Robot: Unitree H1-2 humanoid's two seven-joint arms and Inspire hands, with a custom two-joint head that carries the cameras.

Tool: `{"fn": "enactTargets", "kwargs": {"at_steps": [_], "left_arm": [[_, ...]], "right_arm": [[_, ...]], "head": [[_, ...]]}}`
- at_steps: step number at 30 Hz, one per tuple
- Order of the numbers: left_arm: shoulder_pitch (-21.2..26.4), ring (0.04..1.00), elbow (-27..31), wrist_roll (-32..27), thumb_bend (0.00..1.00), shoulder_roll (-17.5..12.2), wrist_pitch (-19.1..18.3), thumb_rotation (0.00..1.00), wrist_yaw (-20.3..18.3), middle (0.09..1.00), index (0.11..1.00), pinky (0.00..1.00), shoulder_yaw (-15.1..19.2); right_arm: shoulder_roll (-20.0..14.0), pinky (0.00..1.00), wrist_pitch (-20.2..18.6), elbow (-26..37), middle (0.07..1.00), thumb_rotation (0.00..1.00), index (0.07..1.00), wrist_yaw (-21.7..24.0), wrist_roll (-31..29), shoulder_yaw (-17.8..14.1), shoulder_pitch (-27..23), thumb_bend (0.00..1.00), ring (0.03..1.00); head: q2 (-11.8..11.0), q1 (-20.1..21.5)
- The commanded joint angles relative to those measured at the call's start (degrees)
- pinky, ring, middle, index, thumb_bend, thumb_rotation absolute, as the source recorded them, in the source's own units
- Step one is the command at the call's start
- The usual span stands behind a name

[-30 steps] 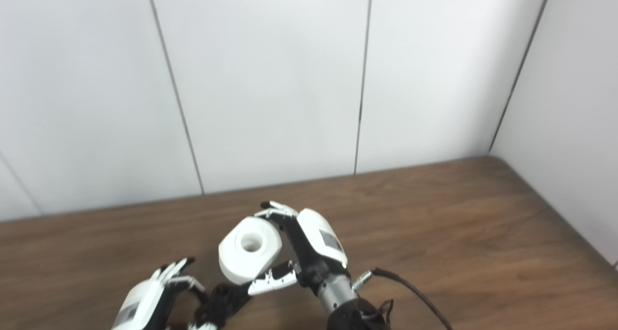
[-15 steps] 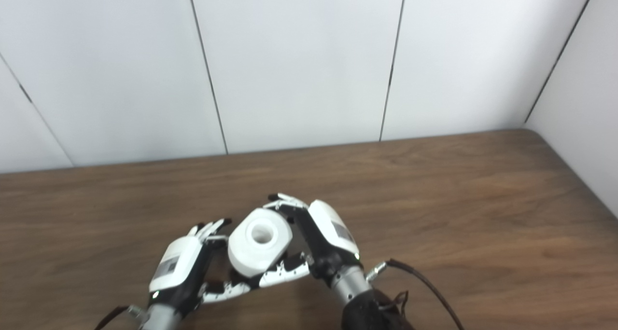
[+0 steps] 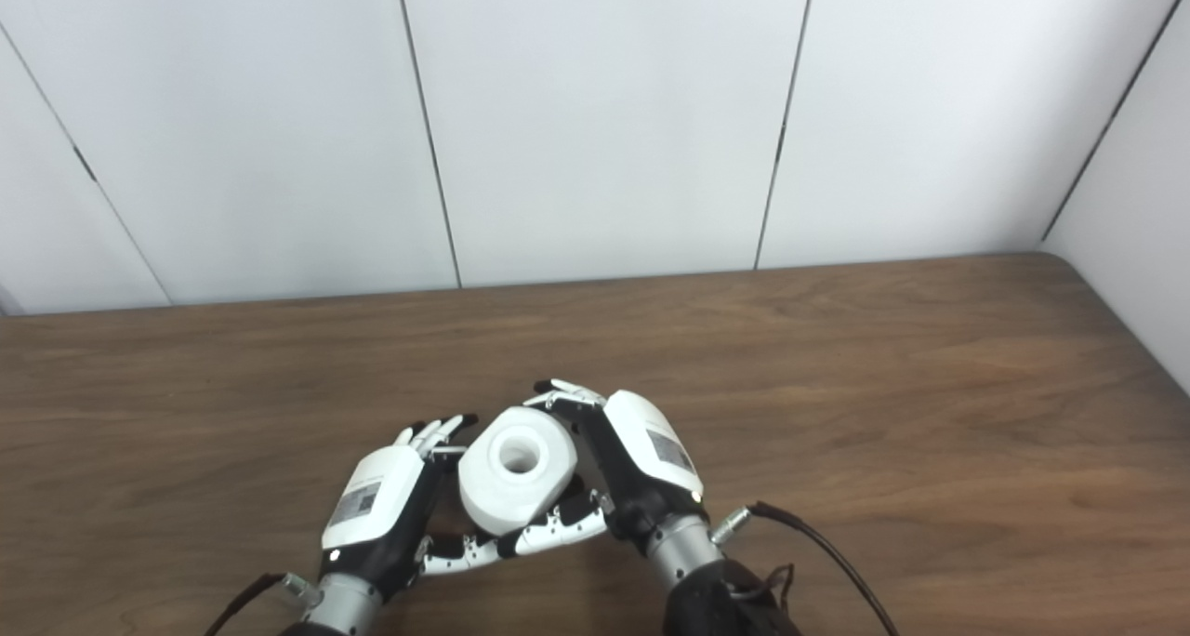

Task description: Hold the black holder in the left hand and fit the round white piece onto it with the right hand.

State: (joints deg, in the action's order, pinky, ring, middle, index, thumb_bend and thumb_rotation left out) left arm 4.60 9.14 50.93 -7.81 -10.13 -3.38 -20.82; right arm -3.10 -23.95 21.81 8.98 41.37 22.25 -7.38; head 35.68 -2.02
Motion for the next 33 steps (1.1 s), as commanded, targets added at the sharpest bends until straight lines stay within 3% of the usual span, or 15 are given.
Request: {"fn": "enactTargets", "kwargs": {"at_steps": [1, 9, 33], "left_arm": [[0.5, 0.948, 2.3, 1.0, 0.52, 0.6, 0.0, 0.05, 0.2, 0.933, 0.483, 1.0, -0.4], [-0.3, 0.946, 3.4, 1.5, 0.52, 0.9, -0.2, 0.05, 0.2, 0.931, 0.483, 1.0, -0.4], [-0.1, 0.957, 4.8, 1.3, 0.52, 1.2, -1.2, 0.05, -1.6, 0.939, 0.483, 1.0, -0.1]], "right_arm": [[0.8, 0.73, 2.4, 0.7, 0.871, 0.14, 0.478, -1.6, 1.0, 0.0, -1.8, 0.5, 0.884], [0.5, 0.72, 2.2, 0.2, 0.88, 0.14, 0.478, -1.3, 2.8, 0.0, -1.3, 0.5, 0.883], [-0.6, 0.74, -1.0, 1.9, 0.881, 0.14, 0.48, 5.8, 5.9, 0.1, -1.1, 0.5, 0.895]], "head": [[0.0, 0.0], [0.9, 0.1], [3.6, 0.7]]}}
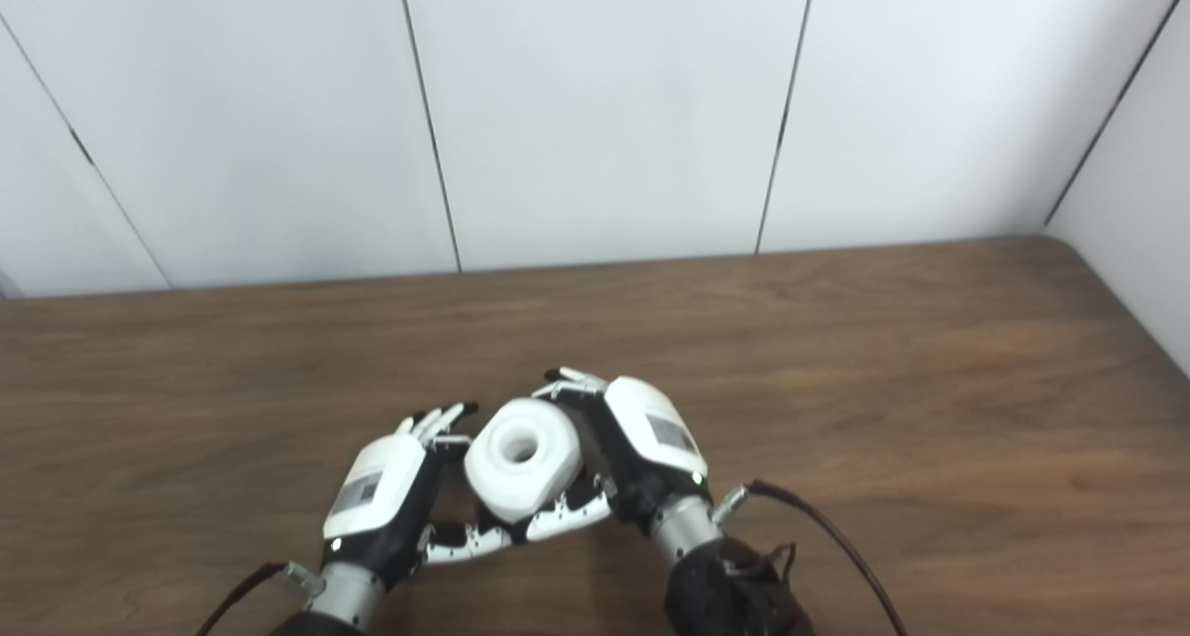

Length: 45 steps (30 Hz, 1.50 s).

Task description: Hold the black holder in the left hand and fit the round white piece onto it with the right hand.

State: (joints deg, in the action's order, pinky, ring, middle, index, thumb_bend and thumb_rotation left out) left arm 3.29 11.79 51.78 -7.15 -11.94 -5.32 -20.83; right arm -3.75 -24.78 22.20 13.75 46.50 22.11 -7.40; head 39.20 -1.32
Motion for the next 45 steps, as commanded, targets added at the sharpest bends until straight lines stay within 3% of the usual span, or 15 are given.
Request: {"fn": "enactTargets", "kwargs": {"at_steps": [1, 18, 28, 45], "left_arm": [[1.2, 0.957, 2.2, 0.4, 0.52, 0.5, 0.5, 0.05, 0.2, 0.939, 0.483, 1.0, -0.1], [1.2, 0.956, 2.3, 0.3, 0.52, 0.2, 0.6, 0.05, 0.3, 0.937, 0.483, 1.0, 0.1], [1.1, 0.955, 1.9, 0.2, 0.52, 0.3, 1.2, 0.05, 0.9, 0.935, 0.482, 1.0, 0.1], [1.3, 0.948, 1.4, -0.2, 0.52, 0.5, 1.6, 0.05, 1.5, 0.93, 0.482, 1.0, 0.2]], "right_arm": [[0.1, 0.74, -0.5, 1.4, 0.88, 0.14, 0.48, 1.4, 0.8, 0.3, -1.1, 0.5, 0.895], [-0.1, 0.8, -1.3, -0.3, 0.892, 0.14, 0.479, 1.9, 0.9, -0.6, -1.1, 0.5, 0.914], [0.6, 0.79, -1.7, -4.6, 0.892, 0.14, 0.48, 1.1, 0.4, -1.3, -1.2, 0.5, 0.905], [0.1, 0.78, -2.1, -6.5, 0.903, 0.14, 0.481, 3.6, 1.7, -1.5, -1.4, 0.5, 0.923]], "head": [[0.1, 0.1], [0.0, 0.4], [-0.4, 0.1], [-0.8, 0.2]]}}
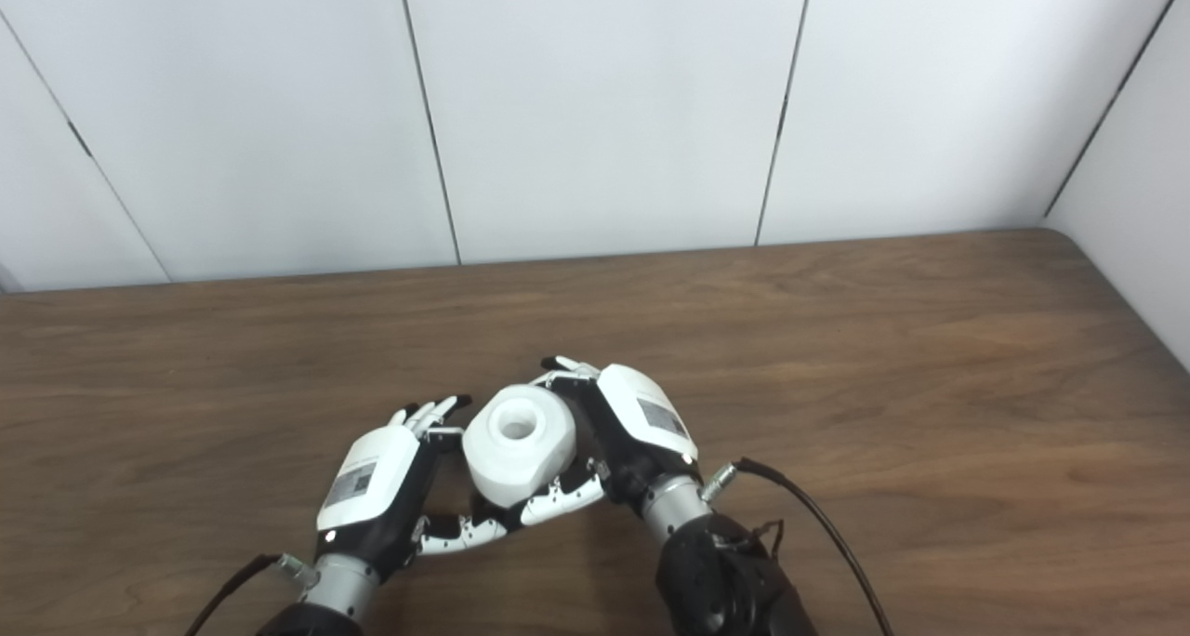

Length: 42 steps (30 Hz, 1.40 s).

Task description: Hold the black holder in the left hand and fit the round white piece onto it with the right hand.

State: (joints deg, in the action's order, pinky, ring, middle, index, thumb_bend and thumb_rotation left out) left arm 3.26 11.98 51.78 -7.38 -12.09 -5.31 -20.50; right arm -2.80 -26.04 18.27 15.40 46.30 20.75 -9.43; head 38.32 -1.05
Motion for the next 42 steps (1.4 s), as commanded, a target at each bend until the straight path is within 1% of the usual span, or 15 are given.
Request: {"fn": "enactTargets", "kwargs": {"at_steps": [1, 10, 42], "left_arm": [[1.3, 0.948, 1.2, -0.3, 0.52, 0.7, 1.8, 0.05, 1.5, 0.931, 0.482, 1.0, -0.2], [1.4, 0.95, 0.9, -0.2, 0.52, 0.7, 1.8, 0.05, 1.5, 0.934, 0.482, 1.0, -0.3], [1.6, 0.952, 0.4, -0.2, 0.52, 0.9, 1.4, 0.05, 1.8, 0.934, 0.482, 1.0, -0.3]], "right_arm": [[-0.8, 0.78, -0.8, -2.5, 0.904, 0.14, 0.481, 2.0, 2.0, -0.1, 0.7, 0.5, 0.923], [-0.7, 0.8, -0.9, -1.9, 0.911, 0.14, 0.481, 3.2, 2.7, -0.4, 0.8, 0.5, 0.933], [-1.7, 0.83, -0.7, -0.1, 0.915, 0.14, 0.481, 3.5, 1.8, 1.0, 0.7, 0.5, 0.943]], "head": [[0.0, -0.1], [-0.1, -0.2], [0.0, -0.2]]}}
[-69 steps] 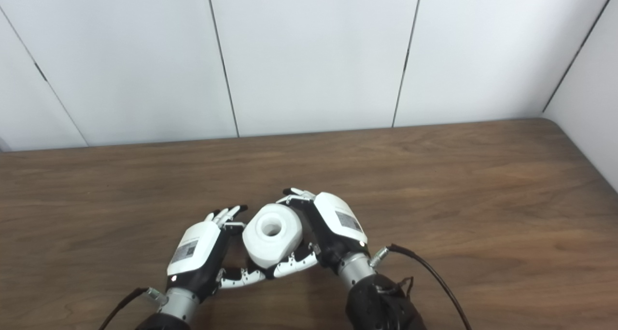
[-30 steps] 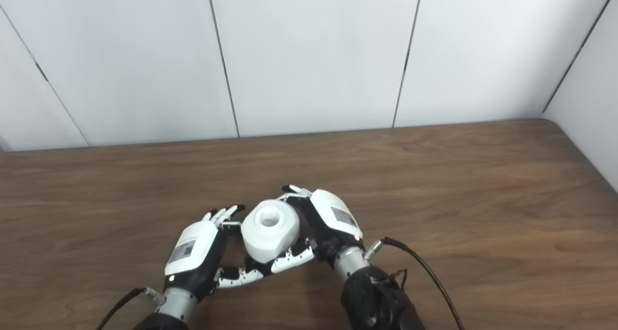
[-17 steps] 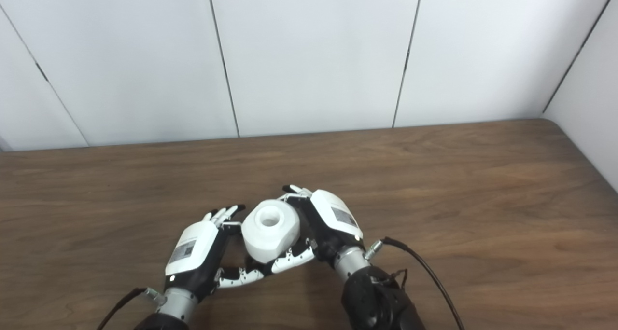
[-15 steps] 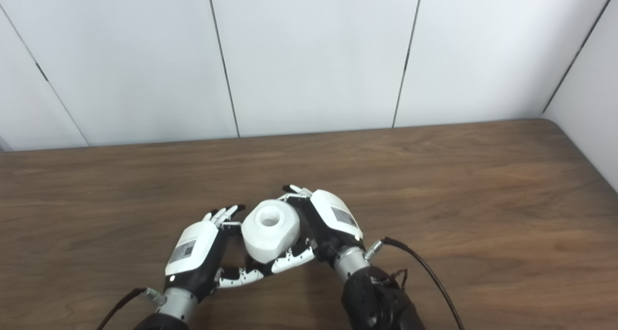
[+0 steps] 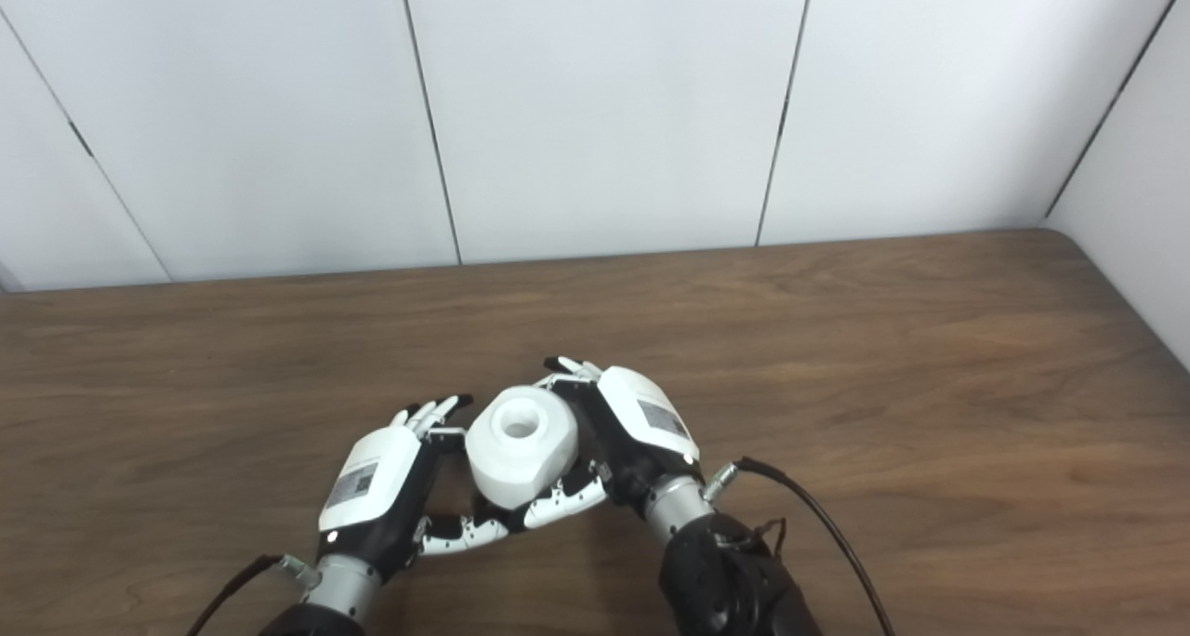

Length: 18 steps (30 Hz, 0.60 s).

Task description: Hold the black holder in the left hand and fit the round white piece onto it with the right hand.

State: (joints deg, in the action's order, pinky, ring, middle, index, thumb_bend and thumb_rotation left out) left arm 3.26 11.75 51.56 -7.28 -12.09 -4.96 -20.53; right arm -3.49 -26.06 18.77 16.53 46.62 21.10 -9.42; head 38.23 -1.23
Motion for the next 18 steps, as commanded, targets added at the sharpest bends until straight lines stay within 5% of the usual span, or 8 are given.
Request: {"fn": "enactTargets", "kwargs": {"at_steps": [1, 18], "left_arm": [[1.6, 0.953, 0.7, 0.1, 0.52, 0.8, 1.3, 0.05, 1.3, 0.936, 0.482, 1.0, -0.3], [2.1, 0.959, 0.4, 0.4, 0.52, 0.9, 0.9, 0.05, 0.9, 0.94, 0.483, 1.0, -0.3]], "right_arm": [[-1.0, 0.83, -0.7, -0.5, 0.914, 0.14, 0.481, 2.3, 1.5, 0.8, 0.7, 0.5, 0.941], [-1.7, 0.82, 0.1, 3.9, 0.928, 0.14, 0.48, 3.7, 2.8, 3.1, 2.8, 0.5, 0.951]], "head": [[0.1, -0.1], [0.2, -0.2]]}}
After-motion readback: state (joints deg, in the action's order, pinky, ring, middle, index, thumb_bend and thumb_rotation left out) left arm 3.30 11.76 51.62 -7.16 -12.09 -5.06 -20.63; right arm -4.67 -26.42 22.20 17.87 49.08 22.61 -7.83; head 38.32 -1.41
